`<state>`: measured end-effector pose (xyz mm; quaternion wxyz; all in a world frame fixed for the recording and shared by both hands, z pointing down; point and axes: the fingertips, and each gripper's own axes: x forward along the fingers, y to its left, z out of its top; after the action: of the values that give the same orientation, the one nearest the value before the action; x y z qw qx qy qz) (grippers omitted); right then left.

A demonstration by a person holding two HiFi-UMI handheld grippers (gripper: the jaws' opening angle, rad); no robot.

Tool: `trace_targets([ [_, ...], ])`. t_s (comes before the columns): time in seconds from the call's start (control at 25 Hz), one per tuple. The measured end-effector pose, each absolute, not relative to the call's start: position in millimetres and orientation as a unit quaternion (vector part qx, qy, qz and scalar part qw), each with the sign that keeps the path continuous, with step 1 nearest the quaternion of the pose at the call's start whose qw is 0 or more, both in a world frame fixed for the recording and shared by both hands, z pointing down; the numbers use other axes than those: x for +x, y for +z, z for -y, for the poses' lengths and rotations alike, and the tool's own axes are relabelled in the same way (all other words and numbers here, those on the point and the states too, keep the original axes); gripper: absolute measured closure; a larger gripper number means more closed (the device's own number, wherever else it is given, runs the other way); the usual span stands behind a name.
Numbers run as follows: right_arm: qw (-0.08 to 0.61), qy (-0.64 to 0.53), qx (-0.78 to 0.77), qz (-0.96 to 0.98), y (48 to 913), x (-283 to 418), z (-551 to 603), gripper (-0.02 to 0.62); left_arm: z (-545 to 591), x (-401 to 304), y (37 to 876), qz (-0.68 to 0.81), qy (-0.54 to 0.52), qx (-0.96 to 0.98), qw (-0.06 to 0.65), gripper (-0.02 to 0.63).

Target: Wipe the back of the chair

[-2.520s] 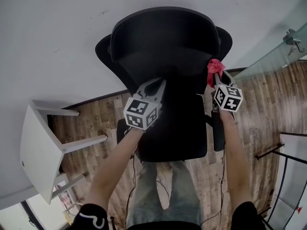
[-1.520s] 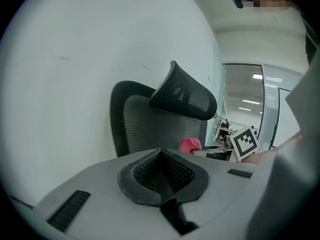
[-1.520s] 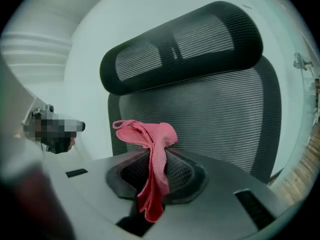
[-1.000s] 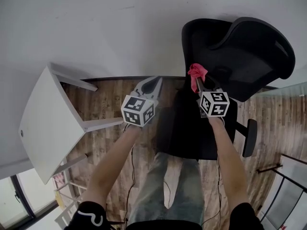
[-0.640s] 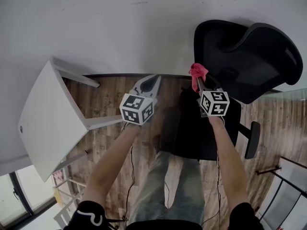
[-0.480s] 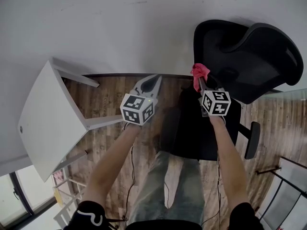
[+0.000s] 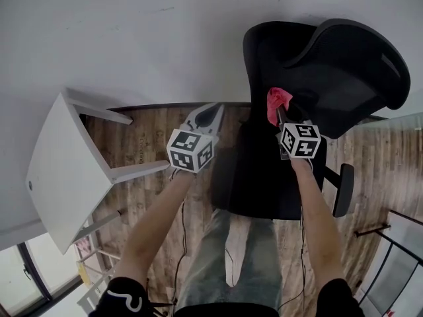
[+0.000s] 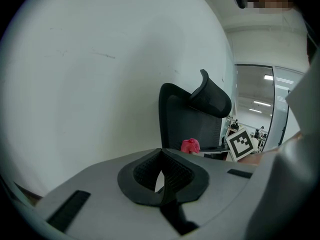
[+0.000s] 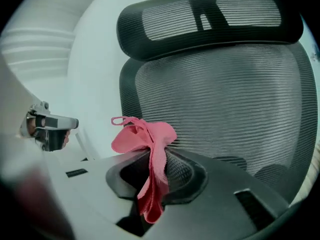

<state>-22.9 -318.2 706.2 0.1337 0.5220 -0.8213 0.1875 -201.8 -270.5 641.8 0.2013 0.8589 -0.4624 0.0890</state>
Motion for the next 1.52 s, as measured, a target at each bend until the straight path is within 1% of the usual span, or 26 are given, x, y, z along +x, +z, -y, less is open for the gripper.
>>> trace_targets([
  [0.4, 0.126, 0.190, 0.539, 0.811, 702.9, 57.5, 317.5, 0.511, 277.5, -123.7, 639.3, 0.442, 0.099, 0.870, 0.197, 0.586],
  [1.0, 0.116, 0.195, 0.587, 0.777, 697.5, 206.1, 305.6, 0.511, 278.9, 3.0, 635.9, 0.401, 0.106, 0.890, 0.190, 0.585],
  [1.2, 0.111, 0.198, 0.612, 0.758, 697.6, 253.0, 300.3, 0.511, 277.3, 33.3, 638.3, 0.385, 0.114, 0.896, 0.189, 0.586],
  [1.52, 0.101, 0.215, 0.663, 0.710, 700.3, 323.0, 286.2, 0.511, 274.4, 63.1, 635.3, 0.372, 0.113, 0.902, 0.189, 0.584],
])
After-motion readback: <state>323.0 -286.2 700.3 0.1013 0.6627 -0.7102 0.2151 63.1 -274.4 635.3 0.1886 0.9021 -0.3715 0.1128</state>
